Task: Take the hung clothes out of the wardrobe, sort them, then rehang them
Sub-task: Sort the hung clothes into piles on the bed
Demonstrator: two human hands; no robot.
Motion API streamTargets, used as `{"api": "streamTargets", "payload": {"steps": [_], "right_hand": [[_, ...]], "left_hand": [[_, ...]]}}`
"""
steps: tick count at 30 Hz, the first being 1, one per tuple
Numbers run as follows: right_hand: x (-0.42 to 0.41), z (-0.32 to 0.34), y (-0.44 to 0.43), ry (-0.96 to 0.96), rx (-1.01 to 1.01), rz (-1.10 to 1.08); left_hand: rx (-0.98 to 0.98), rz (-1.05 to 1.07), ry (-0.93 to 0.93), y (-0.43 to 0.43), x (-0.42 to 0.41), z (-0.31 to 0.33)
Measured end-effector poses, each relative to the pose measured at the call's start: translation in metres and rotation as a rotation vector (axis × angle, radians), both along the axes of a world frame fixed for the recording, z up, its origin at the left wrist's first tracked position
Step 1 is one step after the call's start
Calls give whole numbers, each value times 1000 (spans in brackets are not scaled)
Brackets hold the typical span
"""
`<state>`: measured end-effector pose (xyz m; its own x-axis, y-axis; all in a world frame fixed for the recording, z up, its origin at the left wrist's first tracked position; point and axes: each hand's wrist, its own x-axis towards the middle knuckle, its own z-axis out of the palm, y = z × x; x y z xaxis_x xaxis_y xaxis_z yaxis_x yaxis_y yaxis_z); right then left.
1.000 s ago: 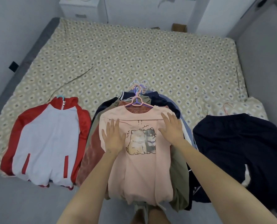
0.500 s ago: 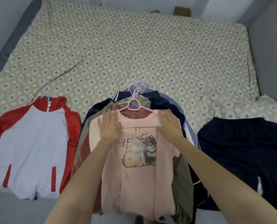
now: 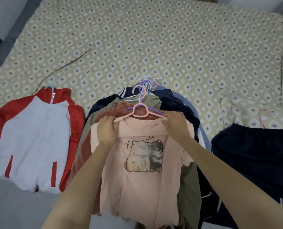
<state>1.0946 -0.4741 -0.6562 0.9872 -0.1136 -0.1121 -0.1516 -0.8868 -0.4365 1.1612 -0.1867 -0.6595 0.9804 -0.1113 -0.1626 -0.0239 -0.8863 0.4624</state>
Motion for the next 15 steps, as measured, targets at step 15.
{"api": "streamTargets", "payload": {"steps": [15], "right_hand": [[-14,147,54,188,139,52]], "left_hand": [[-121,142,-88,68,-83,132]]}}
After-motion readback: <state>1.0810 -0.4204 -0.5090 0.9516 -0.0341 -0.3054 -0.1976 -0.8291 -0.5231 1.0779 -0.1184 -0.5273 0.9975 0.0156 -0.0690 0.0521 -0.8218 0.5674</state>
